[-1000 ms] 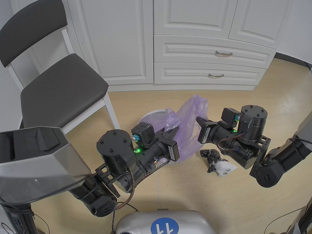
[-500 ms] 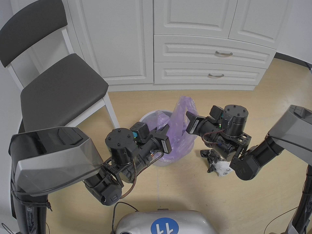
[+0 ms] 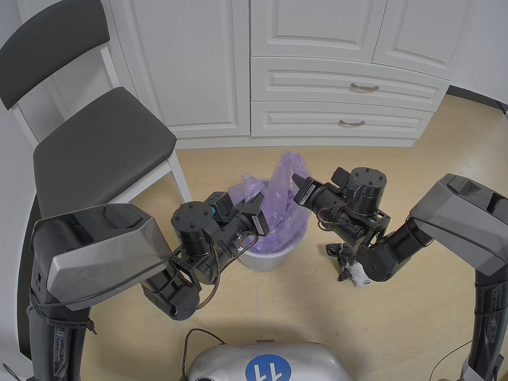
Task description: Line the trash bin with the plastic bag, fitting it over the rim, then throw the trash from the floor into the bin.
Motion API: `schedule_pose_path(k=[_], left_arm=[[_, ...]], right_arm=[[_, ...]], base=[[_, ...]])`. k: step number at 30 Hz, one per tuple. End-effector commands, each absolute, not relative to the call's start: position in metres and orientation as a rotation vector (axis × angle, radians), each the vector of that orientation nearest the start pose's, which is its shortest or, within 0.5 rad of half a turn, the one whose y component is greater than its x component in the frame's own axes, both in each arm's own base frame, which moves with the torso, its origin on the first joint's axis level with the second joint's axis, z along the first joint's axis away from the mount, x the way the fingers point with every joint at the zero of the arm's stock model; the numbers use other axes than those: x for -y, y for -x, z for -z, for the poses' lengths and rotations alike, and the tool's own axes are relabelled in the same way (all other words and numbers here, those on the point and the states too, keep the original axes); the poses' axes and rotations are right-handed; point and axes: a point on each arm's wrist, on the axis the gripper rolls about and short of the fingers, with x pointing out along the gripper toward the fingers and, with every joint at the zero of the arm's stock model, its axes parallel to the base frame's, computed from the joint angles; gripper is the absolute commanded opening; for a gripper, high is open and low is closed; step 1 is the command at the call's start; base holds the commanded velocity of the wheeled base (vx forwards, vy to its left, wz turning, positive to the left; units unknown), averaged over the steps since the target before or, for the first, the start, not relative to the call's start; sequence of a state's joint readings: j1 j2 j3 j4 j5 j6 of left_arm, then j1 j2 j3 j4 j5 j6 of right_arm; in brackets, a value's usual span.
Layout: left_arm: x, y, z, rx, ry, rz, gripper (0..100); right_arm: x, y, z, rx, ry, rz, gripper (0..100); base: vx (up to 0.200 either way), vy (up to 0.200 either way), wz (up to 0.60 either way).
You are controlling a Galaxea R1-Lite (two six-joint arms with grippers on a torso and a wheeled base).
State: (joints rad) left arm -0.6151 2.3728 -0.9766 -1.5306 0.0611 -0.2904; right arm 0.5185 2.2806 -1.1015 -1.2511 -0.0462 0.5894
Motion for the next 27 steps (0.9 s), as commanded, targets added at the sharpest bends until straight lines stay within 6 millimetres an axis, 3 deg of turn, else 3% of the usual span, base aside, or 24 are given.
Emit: schedule_pose_path(k=[1,6,10,16,21,27], left_arm=[[0.245,-0.349,-0.049,0.017,0.336,0.564,0],[0.248,-0.353,-0.046,0.023,0.354,0.558,0],[0.244,-0.353,-0.047,0.024,0.354,0.549,0],[0.229,-0.346,-0.050,-0.005,0.344,0.504,0],[0.215,-0.329,-0.058,-0.040,0.331,0.490,0],[0.213,-0.327,-0.053,-0.057,0.326,0.486,0]], right_arm=[[-0.218,-0.384,-0.087,-0.089,-0.611,-0.477,0],[-0.224,-0.390,-0.069,-0.073,-0.619,-0.490,0],[-0.233,-0.392,-0.069,-0.064,-0.623,-0.509,0],[-0.256,-0.381,-0.070,-0.098,-0.614,-0.639,0],[-0.276,-0.368,-0.065,-0.177,-0.597,-0.750,0],[-0.273,-0.392,-0.051,-0.241,-0.679,-0.774,0]], base=[[0.000,0.000,0.00],[0.000,0.000,0.00],[0.000,0.000,0.00],[0.000,0.000,0.00],[0.000,0.000,0.00],[0.000,0.000,0.00]])
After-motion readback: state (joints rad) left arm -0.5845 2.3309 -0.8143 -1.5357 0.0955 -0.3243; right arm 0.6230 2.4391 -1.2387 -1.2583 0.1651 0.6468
